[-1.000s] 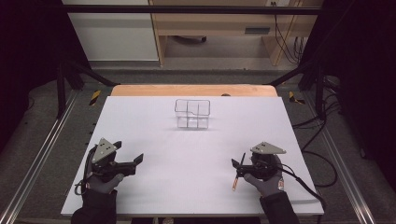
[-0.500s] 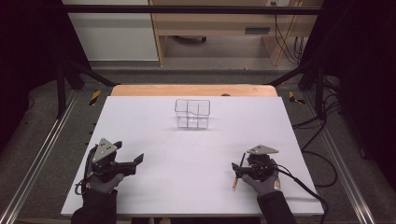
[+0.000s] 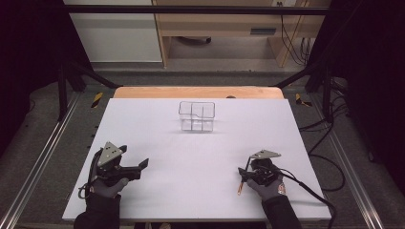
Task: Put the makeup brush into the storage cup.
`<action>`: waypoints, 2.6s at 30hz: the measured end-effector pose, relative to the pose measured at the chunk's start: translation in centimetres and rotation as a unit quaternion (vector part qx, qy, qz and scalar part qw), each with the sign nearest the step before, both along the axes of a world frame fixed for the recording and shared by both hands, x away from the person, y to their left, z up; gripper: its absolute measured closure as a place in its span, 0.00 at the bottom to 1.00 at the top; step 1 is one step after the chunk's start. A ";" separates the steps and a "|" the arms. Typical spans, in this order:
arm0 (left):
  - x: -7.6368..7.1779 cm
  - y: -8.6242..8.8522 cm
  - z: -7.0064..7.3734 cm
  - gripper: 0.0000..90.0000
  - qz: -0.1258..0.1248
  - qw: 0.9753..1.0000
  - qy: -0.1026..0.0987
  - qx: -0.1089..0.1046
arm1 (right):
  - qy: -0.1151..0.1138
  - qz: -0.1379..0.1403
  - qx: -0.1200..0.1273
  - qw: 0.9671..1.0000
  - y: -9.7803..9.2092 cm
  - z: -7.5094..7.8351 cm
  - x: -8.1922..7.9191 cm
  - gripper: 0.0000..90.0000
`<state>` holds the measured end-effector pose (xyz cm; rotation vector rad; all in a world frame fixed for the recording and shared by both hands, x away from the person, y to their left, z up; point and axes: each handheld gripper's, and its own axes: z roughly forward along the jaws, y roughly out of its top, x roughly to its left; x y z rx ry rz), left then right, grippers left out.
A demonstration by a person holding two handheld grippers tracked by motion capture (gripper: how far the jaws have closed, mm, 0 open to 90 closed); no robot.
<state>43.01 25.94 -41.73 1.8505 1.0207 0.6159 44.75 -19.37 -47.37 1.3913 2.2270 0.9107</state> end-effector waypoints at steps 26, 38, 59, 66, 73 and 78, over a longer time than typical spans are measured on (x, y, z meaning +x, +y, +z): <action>0.1 -0.2 -0.1 0.07 -0.007 1.000 0.004 0.004 | 0.002 0.011 -0.009 1.000 0.0 -0.1 -0.1 0.80; 0.1 -0.3 -0.1 0.07 -0.010 1.000 0.005 0.005 | 0.005 0.021 -0.004 1.000 -0.1 0.0 0.1 0.88; 0.1 -0.5 -0.3 0.07 -0.014 1.000 0.008 0.007 | 0.004 0.038 -0.009 0.999 -0.2 0.0 0.4 0.93; 0.2 -0.5 -0.3 0.07 -0.016 1.000 0.010 0.010 | 0.009 0.043 -0.004 0.999 -0.2 0.0 0.6 0.92; 0.2 -0.6 -0.3 0.07 -0.016 1.000 0.010 0.010 | 0.007 0.043 -0.012 0.999 -0.3 0.1 0.6 0.79; 0.2 -0.5 -0.3 0.07 -0.015 1.000 0.011 0.010 | 0.007 0.041 -0.017 0.999 -0.6 1.5 0.4 0.74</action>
